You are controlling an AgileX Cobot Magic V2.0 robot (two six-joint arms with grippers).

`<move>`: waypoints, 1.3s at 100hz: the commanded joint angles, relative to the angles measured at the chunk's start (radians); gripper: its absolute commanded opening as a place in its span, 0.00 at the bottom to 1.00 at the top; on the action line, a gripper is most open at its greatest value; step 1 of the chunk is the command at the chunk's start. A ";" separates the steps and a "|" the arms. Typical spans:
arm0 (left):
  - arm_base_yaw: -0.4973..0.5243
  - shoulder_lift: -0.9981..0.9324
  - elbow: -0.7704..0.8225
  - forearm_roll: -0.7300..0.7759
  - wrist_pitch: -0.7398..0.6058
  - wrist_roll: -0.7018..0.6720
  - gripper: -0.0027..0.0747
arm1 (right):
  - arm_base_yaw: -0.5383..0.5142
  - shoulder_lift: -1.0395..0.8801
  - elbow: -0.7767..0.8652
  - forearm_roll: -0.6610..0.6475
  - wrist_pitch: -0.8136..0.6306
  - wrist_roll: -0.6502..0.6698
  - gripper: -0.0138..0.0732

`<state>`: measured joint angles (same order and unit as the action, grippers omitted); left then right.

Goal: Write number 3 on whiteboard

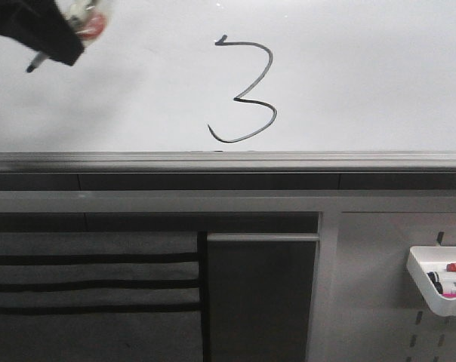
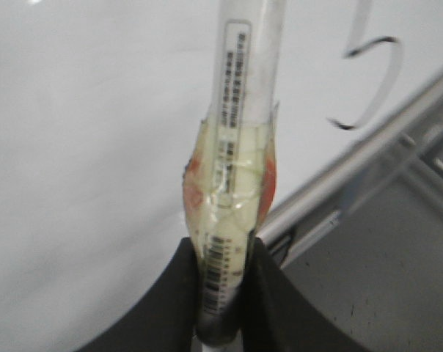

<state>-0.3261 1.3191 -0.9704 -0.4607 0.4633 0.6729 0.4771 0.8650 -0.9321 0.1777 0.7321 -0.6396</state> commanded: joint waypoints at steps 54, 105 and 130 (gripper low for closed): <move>0.136 0.109 0.059 -0.247 -0.340 -0.026 0.01 | -0.015 -0.008 -0.008 0.044 0.034 0.016 0.56; 0.136 0.113 0.059 -0.247 -0.395 -0.026 0.01 | -0.015 -0.008 0.018 0.047 0.034 0.016 0.56; 0.136 0.113 0.059 -0.247 -0.395 -0.026 0.01 | -0.015 -0.008 0.018 0.068 0.034 0.016 0.56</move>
<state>-0.1914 1.4582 -0.8779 -0.6905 0.1389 0.6562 0.4703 0.8645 -0.8884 0.2173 0.8220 -0.6267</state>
